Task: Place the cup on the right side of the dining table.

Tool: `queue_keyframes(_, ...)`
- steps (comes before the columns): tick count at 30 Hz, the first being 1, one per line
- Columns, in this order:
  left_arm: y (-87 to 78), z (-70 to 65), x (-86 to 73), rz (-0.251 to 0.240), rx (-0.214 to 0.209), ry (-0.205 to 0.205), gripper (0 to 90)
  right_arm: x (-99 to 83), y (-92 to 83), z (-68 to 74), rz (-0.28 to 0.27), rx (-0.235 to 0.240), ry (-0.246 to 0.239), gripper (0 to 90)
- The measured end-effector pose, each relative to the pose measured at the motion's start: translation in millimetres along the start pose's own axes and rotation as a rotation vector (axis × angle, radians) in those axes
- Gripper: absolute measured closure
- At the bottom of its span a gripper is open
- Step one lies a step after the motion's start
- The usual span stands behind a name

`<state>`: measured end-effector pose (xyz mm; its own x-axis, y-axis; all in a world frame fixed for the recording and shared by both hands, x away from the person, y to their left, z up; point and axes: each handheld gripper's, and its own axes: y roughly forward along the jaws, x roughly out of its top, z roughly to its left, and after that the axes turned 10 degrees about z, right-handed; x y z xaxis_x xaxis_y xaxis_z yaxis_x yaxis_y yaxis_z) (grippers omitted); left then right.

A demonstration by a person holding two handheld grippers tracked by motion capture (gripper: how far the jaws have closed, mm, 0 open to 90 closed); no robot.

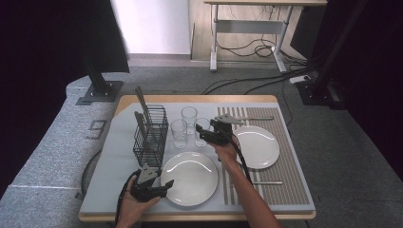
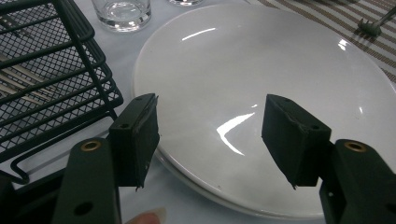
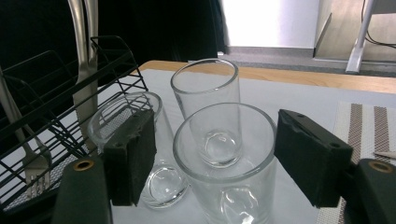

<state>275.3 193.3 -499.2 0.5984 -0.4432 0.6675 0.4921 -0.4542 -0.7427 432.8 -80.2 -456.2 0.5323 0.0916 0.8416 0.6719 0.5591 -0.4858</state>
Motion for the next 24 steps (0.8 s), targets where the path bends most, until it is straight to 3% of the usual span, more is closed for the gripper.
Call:
queue_keyframes(8, 1.1, -0.5, -0.1, 0.004, 0.000, 0.002, 36.4, -2.5, 4.3, -0.9, 0.031, -0.021, 0.001, 22.1)
queue_keyframes(24, 1.1, 0.6, -0.4, 0.005, -0.002, 0.000, 36.4, -6.2, 21.3, -0.6, 0.083, -0.046, -0.004, 19.6)
